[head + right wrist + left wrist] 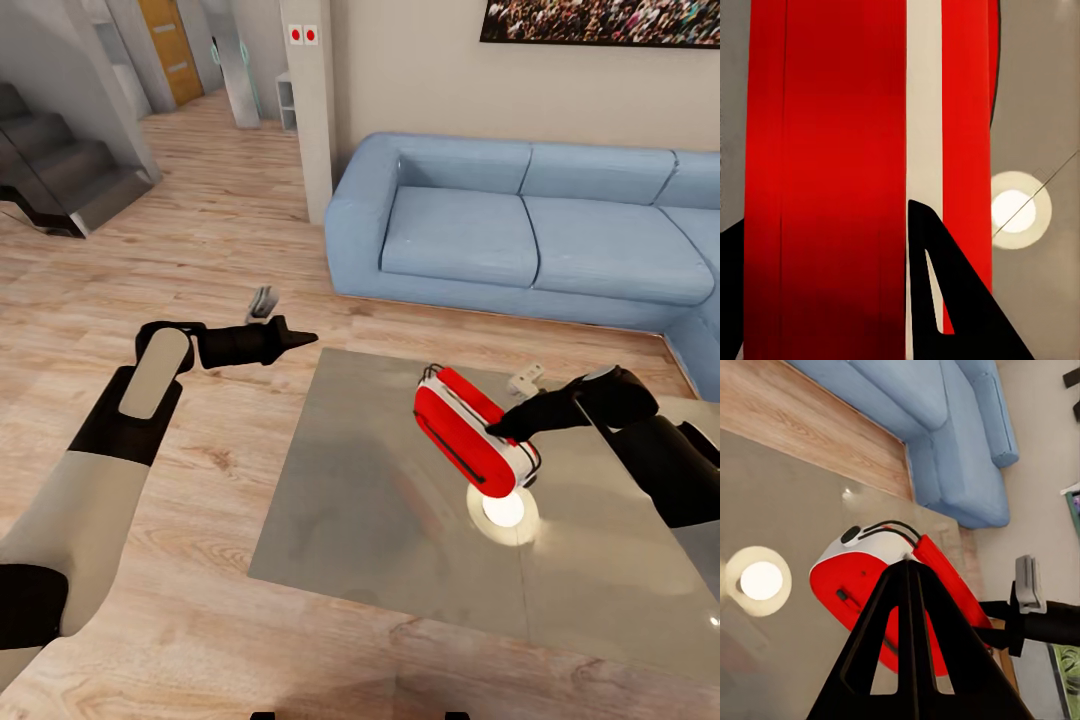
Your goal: Turn on the radio receiver that's on the table in the living room.
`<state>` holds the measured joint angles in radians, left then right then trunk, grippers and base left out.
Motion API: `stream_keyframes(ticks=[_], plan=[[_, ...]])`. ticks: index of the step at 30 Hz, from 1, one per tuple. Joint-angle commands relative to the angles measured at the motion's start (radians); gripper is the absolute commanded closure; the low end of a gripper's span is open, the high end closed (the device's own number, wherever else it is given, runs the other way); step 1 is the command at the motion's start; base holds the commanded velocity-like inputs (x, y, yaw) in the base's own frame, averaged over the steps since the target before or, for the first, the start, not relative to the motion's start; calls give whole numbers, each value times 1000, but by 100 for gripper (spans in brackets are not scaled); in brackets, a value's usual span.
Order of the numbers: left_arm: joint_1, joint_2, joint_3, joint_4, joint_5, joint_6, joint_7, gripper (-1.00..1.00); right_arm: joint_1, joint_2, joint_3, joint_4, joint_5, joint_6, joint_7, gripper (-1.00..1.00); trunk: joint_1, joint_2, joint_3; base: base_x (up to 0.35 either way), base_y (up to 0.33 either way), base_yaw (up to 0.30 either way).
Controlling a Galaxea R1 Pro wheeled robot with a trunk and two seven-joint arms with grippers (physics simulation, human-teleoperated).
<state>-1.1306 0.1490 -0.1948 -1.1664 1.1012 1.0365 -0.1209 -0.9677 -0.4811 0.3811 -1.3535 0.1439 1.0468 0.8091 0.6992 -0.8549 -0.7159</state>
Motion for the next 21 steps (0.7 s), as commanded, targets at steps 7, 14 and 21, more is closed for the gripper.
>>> stream_keyframes(ticks=[7,14,21], plan=[[0,-3,0,2,0,0,0,100,0,2,5,3,-3,0,2,100,0,0,0,0,0,0],[0,-3,0,15,0,0,1,100,7,3,8,7,-4,0,-1,100,0,0,0,0,0,0],[0,-5,-24,49,-1,-1,3,100,35,10,10,19,-7,-50,-8,100,0,0,0,0,0,0]])
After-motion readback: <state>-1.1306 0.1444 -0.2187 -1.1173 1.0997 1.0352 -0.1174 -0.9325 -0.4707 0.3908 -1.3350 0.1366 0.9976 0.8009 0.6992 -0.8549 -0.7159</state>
